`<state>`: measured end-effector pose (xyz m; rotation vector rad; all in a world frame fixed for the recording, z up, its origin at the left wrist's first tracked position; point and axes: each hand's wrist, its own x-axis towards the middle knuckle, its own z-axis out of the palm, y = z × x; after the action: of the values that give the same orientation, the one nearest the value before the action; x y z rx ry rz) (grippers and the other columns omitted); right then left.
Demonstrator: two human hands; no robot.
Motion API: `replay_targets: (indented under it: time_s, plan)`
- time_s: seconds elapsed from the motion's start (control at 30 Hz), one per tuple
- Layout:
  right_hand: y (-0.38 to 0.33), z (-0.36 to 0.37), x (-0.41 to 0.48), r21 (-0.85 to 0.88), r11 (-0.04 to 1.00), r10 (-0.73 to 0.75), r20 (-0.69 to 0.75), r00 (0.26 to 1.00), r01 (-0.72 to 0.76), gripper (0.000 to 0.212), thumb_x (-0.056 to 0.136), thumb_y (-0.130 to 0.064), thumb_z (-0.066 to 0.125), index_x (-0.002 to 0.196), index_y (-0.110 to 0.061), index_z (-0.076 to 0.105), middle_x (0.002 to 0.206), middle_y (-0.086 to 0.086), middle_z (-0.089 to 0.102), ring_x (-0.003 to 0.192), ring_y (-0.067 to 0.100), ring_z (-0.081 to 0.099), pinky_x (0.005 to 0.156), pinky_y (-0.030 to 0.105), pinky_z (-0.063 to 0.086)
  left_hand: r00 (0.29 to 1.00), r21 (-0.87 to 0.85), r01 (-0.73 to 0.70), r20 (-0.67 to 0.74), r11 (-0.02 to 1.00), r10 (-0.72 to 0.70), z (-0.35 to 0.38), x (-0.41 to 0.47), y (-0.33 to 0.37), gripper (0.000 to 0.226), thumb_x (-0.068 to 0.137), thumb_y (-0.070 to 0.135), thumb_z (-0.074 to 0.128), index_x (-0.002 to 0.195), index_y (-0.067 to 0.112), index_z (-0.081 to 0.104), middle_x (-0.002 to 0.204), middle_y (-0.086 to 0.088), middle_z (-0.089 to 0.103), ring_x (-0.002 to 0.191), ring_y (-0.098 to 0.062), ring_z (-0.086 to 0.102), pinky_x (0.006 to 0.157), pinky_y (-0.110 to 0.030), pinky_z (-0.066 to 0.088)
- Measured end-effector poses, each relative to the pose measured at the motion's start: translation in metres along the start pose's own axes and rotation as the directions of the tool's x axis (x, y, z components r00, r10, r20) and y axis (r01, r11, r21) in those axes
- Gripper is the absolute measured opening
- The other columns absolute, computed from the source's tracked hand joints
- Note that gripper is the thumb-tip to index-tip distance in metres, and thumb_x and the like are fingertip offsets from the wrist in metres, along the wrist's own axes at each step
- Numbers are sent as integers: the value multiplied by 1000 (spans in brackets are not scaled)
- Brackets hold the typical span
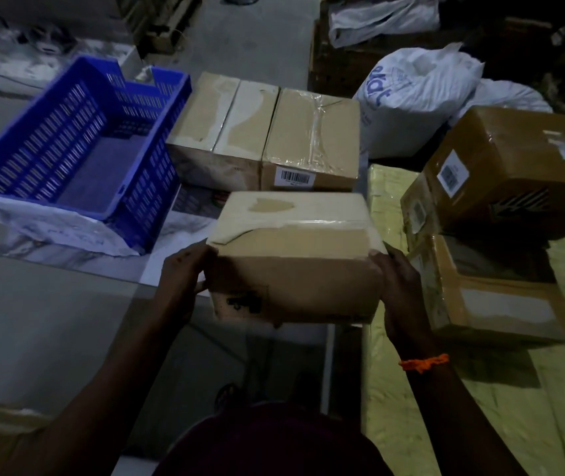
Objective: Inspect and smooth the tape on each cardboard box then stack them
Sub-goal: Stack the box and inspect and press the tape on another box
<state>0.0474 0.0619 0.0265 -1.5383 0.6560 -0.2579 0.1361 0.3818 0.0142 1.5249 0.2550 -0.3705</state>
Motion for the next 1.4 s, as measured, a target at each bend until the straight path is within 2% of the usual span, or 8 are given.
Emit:
replay_targets:
  time_s: [0.1,0.3,0.43,0.5,0.63,0.87,1.1,1.4]
  plan:
    - [18,-1,0,-19,999,-32,-67,997,31,34,93,-35,75,123,-24,65,117,-4,73,105,12,72,87,32,59,996,-30,58,-71,998,-60,9,-10,-14,22,96,8,59,108,13,76,112,-7,72,111,-27,65,77,-34,55]
    - [67,-14,-13,-46,997,53,-31,998,-55,40,91,-14,77,126,-18,59,120,-2,68,101,1,70,72,17,58,996,15,73,-48,997,-72,10,-26,-44,36,96,5,63,124,27,69,121,-7,70,109,-22,68,88,-34,56]
    - [82,-14,-22,-160,985,61,-7,998,-61,47,92,-21,76,132,-27,52,121,-17,62,114,4,63,90,29,58,992,103,122,-54,987,-117,11,-18,-60,47,91,5,68,133,23,59,132,-9,64,117,-25,65,86,-37,58]
    - [82,-9,-20,-341,940,-20,-26,999,10,59,93,-25,76,144,-25,46,133,-12,55,123,10,56,99,35,53,997,280,-20,-72,960,42,15,-13,-62,53,90,9,72,137,25,53,138,-2,56,124,-21,58,97,-40,55]
    - [78,17,8,-718,588,-361,177,915,371,75,96,-33,68,160,-14,31,167,9,29,153,24,26,121,41,28,877,673,-439,178,596,446,43,8,-53,70,92,31,62,155,14,36,158,-8,38,146,-21,34,118,-41,32]
    - [66,58,65,-859,325,-142,370,918,396,83,104,-61,33,165,-11,9,173,10,3,160,25,0,127,48,3,861,872,-487,468,56,197,95,66,-48,84,94,68,6,163,21,16,172,-7,3,158,-26,-2,126,-56,2]
    - [68,54,67,-854,288,-150,405,902,432,91,94,-65,10,164,-8,15,173,12,8,160,27,5,127,47,2,882,890,-456,448,23,145,99,73,-49,91,90,71,-1,162,20,20,172,-7,7,158,-27,4,124,-56,4]
    - [70,43,24,-811,249,-83,527,846,530,86,97,-67,14,164,-13,13,173,10,8,160,26,4,125,46,4,831,840,-542,532,22,161,75,26,-52,87,93,69,8,163,18,14,172,-9,3,158,-28,2,122,-58,-1]
